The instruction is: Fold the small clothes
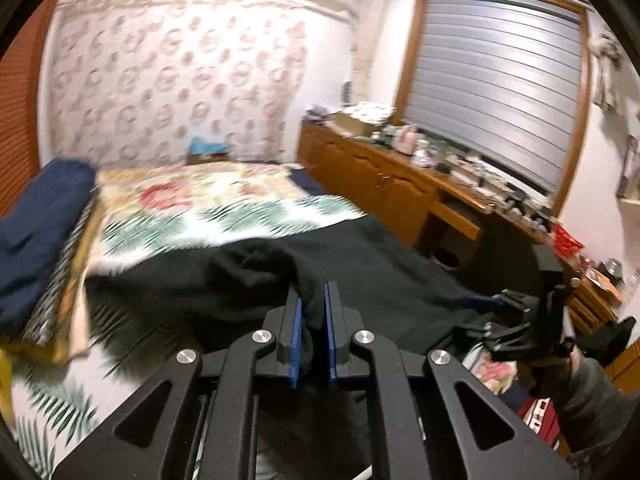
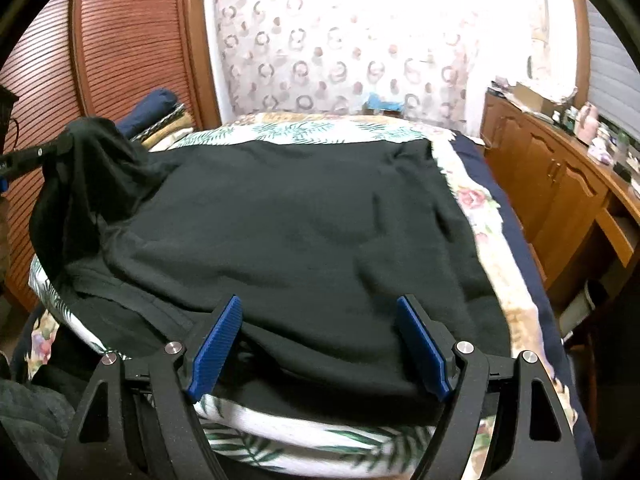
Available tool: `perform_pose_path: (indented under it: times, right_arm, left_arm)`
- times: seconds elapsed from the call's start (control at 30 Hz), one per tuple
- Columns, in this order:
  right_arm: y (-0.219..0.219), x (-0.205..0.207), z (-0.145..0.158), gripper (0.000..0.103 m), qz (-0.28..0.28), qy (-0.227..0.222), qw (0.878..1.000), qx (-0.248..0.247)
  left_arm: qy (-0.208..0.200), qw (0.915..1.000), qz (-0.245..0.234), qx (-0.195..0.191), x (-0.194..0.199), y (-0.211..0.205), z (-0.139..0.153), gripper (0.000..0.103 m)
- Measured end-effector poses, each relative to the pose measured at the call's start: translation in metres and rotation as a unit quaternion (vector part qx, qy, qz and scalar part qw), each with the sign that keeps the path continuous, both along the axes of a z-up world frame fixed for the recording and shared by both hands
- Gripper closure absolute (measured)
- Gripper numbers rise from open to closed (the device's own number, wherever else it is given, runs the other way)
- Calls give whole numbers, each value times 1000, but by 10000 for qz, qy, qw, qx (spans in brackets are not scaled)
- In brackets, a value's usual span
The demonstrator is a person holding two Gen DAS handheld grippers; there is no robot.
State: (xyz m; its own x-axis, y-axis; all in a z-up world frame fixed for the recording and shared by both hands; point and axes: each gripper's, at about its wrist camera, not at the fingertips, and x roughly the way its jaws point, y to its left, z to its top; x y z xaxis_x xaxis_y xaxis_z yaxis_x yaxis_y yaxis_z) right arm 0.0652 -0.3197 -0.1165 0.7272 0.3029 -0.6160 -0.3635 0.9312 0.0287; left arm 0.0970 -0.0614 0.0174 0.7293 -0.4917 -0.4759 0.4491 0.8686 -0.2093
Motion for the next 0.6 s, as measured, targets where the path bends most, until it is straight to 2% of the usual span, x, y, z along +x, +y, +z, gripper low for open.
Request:
perform_pose_path:
  times: [0.13, 0.3, 0.6]
  right_arm:
    - [-6, -8, -3, 21, -146, -13, 9999, 90]
    - [-10, -18, -3, 21, -279, -53, 9994, 185]
    - [-14, -34, -3, 22, -535, -126, 9978, 374]
  left_arm:
    - [-169, 9991, -380, 64, 12, -38, 17, 92]
    - [-196, 9968, -770, 82, 29, -77, 30, 92]
    - [-307, 9900, -1354, 258, 29, -139, 53, 92]
